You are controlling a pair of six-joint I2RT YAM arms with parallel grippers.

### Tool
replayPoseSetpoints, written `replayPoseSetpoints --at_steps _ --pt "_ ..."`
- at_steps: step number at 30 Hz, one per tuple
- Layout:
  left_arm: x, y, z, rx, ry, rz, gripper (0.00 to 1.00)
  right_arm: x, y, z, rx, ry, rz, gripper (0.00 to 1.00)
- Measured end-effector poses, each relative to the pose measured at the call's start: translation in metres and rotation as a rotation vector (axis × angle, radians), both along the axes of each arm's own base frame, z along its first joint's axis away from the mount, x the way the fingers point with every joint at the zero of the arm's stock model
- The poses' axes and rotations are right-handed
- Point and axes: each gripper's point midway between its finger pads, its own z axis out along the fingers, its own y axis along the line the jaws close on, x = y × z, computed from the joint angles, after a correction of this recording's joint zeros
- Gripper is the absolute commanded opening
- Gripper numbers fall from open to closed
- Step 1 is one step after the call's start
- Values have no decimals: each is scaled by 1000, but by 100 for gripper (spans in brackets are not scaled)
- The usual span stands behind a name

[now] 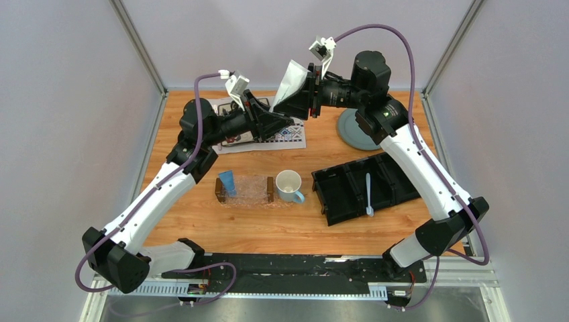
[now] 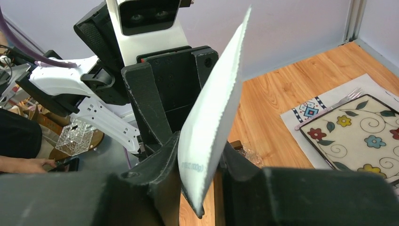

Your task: Prepare toiletry sets of a toothbrush and toothpaste on the tray

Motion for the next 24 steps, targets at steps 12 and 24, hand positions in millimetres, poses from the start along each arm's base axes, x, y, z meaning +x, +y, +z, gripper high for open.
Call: replayPoseSetpoints --at_steps 12,24 --pt "1 2 -8 42 -52 12 47 -1 0 -6 -25 -14 2 10" --pt "-20 28 -44 275 -163 30 76 8 -8 -22 -101 -50 -52 8"
